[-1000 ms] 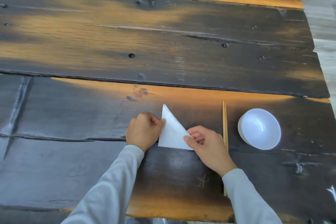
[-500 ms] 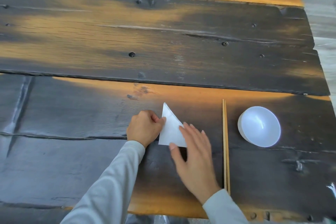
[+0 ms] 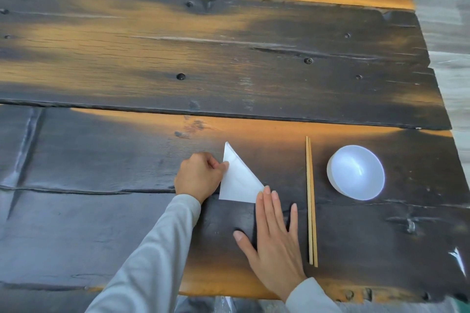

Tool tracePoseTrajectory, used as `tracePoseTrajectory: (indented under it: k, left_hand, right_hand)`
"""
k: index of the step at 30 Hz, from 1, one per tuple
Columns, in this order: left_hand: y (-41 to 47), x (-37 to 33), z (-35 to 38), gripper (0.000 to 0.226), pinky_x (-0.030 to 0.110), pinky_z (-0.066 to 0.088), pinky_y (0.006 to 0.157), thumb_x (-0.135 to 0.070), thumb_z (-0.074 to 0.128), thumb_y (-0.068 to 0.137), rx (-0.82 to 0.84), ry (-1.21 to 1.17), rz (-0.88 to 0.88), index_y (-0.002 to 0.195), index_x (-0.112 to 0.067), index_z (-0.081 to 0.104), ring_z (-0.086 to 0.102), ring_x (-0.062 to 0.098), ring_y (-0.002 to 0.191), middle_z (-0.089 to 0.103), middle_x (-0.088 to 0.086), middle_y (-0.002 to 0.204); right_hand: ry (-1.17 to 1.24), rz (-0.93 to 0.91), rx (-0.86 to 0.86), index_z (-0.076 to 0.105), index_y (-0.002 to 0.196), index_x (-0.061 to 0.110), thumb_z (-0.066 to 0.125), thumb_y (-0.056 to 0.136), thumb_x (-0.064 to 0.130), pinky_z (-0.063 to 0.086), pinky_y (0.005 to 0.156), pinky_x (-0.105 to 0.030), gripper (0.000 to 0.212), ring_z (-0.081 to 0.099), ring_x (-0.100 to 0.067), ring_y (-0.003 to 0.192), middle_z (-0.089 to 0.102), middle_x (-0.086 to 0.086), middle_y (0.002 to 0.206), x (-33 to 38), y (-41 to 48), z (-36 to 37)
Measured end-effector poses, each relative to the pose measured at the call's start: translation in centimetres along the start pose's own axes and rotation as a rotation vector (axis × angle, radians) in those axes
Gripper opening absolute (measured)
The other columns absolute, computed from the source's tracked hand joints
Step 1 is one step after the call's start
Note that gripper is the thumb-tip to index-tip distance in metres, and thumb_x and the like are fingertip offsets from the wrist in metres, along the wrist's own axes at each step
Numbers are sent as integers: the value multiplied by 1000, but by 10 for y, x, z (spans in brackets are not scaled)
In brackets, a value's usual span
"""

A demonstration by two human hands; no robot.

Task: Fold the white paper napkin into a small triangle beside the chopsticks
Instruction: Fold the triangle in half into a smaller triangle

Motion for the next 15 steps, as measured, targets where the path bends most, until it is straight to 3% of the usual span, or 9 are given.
tracePoseTrajectory:
  k: [6, 11, 13, 15]
  left_hand:
    - [2, 3, 1, 29, 37, 55, 75, -48, 68, 81, -52, 2, 58, 67, -23, 63, 64, 23, 80, 67, -7, 68]
    - [0, 5, -4, 36, 26, 41, 59, -53, 66, 85, -130, -110, 131, 66, -22, 61, 58, 8, 65, 61, -8, 60]
    - [-11, 1, -12, 38, 29, 40, 58, -48, 64, 90, -208, -190, 222, 66, -20, 57, 54, 12, 60, 58, -3, 58]
    - [-38, -13, -17, 33, 32, 42, 60, -43, 57, 96, -304, -98, 453, 71, -23, 55, 52, 13, 62, 57, -6, 63]
  right_hand:
    - [-12, 31, 5, 17, 162, 11, 32, 101, 68, 6, 123, -56, 85, 14, -24, 157, 13, -5, 171, -9, -3, 3]
    - [23, 20, -14, 12, 163, 11, 31, 101, 66, 1, 124, -56, 84, 6, -22, 159, 8, -5, 172, -8, -3, 3]
    - [31, 17, -28, 13, 163, 11, 31, 101, 65, 1, 124, -56, 84, 7, -22, 159, 8, -5, 172, -8, -4, 2]
    - [32, 16, -38, 13, 162, 10, 32, 101, 65, 0, 125, -56, 85, 7, -22, 159, 9, -5, 172, -7, -3, 2]
Point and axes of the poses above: each hand's wrist, its own y-axis towards the middle knuckle, its own z-axis out of the palm, x = y × z, the point moved 9 cm from there along y, towards the middle knuckle
